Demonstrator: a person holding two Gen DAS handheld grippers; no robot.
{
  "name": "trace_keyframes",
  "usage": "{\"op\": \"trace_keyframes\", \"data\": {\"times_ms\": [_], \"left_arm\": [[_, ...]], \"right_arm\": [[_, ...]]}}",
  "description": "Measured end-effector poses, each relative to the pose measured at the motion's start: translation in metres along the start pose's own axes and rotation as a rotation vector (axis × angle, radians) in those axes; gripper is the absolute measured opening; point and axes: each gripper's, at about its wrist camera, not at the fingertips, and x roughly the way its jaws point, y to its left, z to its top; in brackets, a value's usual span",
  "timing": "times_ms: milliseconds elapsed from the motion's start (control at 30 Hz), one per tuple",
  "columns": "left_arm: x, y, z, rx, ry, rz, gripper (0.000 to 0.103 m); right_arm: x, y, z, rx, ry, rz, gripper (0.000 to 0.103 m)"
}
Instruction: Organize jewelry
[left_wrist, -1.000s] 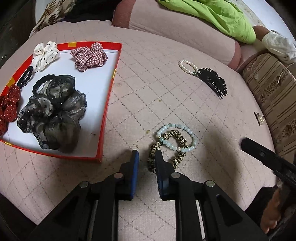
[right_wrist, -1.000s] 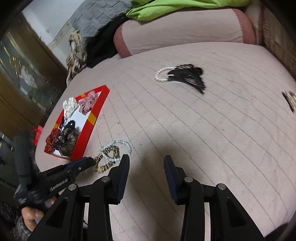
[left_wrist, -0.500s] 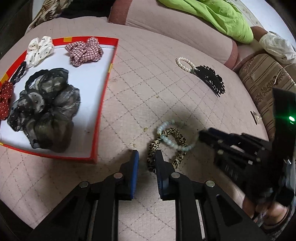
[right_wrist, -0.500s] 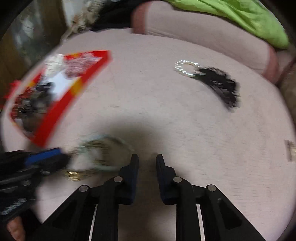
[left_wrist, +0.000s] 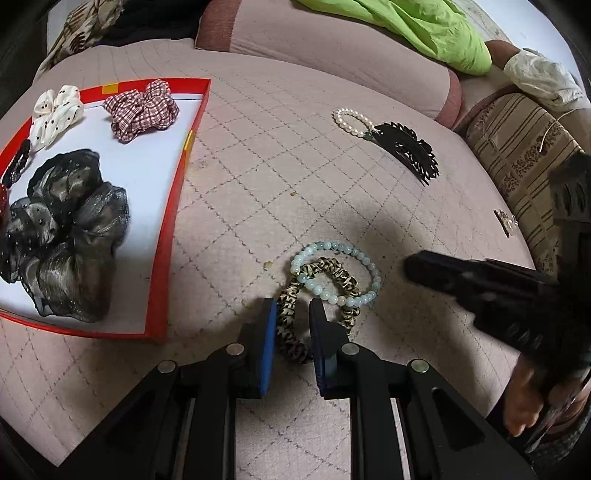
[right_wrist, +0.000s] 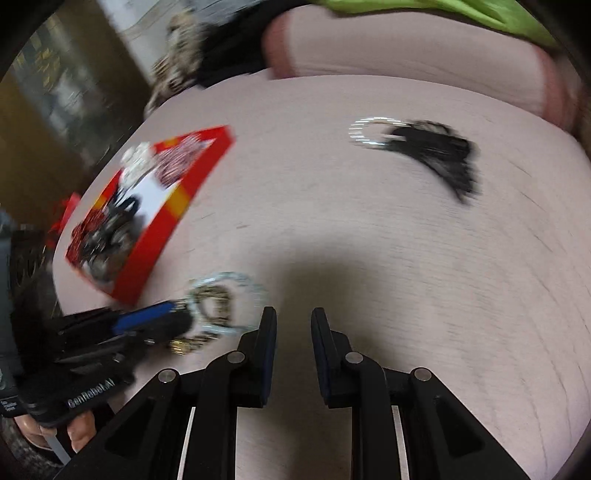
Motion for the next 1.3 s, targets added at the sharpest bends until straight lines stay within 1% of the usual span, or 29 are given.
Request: {"op": "trace_keyframes", "data": {"times_ms": [67,133,167,233,267,300,367,433,467,533,633,733,800,900,1000,1067,1167,1300], "left_arm": [[0.000,0.001,-0.001,-0.003,-0.002,-0.006,0.016],[0.001,0.001,-0.001,-0.001,-0.001,-0.002,0.016],[0.002,0.001,-0.001,0.002,-0.001,0.002,0.016],[0.002,0.000,-0.001,0.003,-0.004,0.006,0.016],[0.002,0.000,-0.001,0.003,-0.003,0.007,0.016],[0.002,0.000,-0.001,0.004,-0.003,0.008,0.016],[0.003,-0.003,-0.001,0.013,-0.005,0.016,0.016],[0.004,-0.008,-0.002,0.038,-0.006,0.035,0.014],[0.003,-0.010,-0.001,0.051,-0.003,0.044,0.006],[0.002,-0.014,-0.001,0.064,0.002,0.037,0.006],[-0.002,-0.019,-0.001,0.065,0.005,0.020,0.006],[-0.012,-0.023,0.000,0.074,-0.013,0.023,0.006],[-0.024,-0.025,0.004,0.073,-0.039,0.019,0.006],[-0.044,-0.028,0.008,0.082,-0.086,0.024,0.006],[-0.068,-0.029,0.014,0.087,-0.144,0.031,0.006],[-0.078,-0.028,0.018,0.084,-0.168,0.037,0.006],[-0.095,-0.019,0.024,0.061,-0.205,0.048,0.006],[-0.117,0.005,0.031,0.002,-0.250,0.076,0.006]], "right_arm": [[0.012,0.015,0.001,-0.046,0.017,-0.007,0.021],[0.026,0.022,0.001,-0.079,0.042,-0.035,0.021],[0.030,0.025,0.002,-0.100,0.039,-0.064,0.019],[0.030,0.029,0.003,-0.116,0.045,-0.106,0.011],[0.030,0.030,0.003,-0.118,0.048,-0.131,0.005],[0.030,0.031,0.004,-0.122,0.049,-0.152,0.005],[0.028,0.022,0.004,-0.121,0.044,-0.205,0.005],[0.023,0.001,0.005,-0.062,0.041,-0.228,0.005],[0.019,-0.006,0.003,-0.030,0.039,-0.233,0.005],[0.009,-0.023,0.000,0.036,0.029,-0.211,0.005],[-0.009,-0.040,-0.004,0.113,-0.019,-0.150,0.005],[-0.027,-0.046,-0.007,0.160,-0.072,-0.102,0.005],[-0.036,-0.046,-0.008,0.177,-0.096,-0.083,0.005],[-0.048,-0.035,0.000,0.195,-0.135,-0.042,0.005],[-0.063,-0.020,0.002,0.182,-0.168,-0.027,0.005],[-0.071,-0.012,0.002,0.170,-0.186,-0.016,0.005],[-0.081,-0.001,0.006,0.153,-0.199,0.006,0.005],[-0.087,0.016,0.012,0.124,-0.204,0.035,0.005]]}}
